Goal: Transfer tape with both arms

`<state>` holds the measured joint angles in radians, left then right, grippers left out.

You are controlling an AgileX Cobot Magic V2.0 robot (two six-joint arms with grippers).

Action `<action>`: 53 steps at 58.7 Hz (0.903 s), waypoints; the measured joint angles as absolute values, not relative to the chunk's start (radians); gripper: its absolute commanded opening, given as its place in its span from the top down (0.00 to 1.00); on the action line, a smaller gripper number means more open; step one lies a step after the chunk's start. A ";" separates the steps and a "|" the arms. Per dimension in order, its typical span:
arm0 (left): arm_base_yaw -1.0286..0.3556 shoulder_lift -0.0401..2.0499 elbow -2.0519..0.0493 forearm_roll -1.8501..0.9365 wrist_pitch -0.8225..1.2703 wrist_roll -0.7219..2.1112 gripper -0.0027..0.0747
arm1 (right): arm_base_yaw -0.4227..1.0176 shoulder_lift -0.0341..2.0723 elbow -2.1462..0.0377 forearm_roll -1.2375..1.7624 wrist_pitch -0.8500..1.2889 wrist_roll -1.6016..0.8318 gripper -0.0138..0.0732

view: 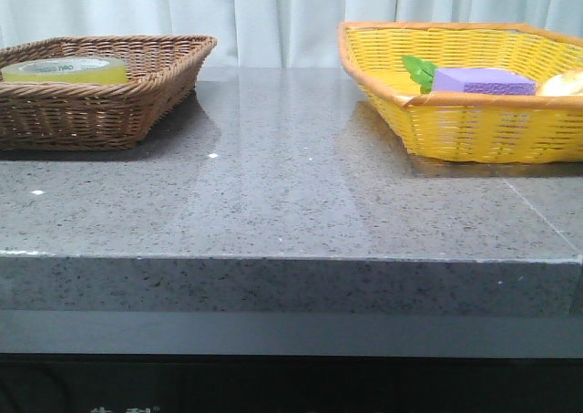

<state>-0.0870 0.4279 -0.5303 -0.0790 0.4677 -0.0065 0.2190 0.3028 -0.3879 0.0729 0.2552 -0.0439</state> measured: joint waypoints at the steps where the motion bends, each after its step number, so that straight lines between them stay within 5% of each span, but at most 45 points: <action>1: -0.087 0.407 -0.523 -0.079 0.468 -0.007 0.99 | 0.219 0.303 -0.388 0.073 0.255 -0.044 0.93; 53: -0.087 0.129 -0.272 -0.079 0.375 0.000 0.99 | 0.219 0.303 -0.388 0.073 0.255 -0.044 0.93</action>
<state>-0.0870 0.1292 -0.2725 -0.0790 0.3749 0.0000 0.2190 0.3028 -0.3879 0.0729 0.2552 -0.0439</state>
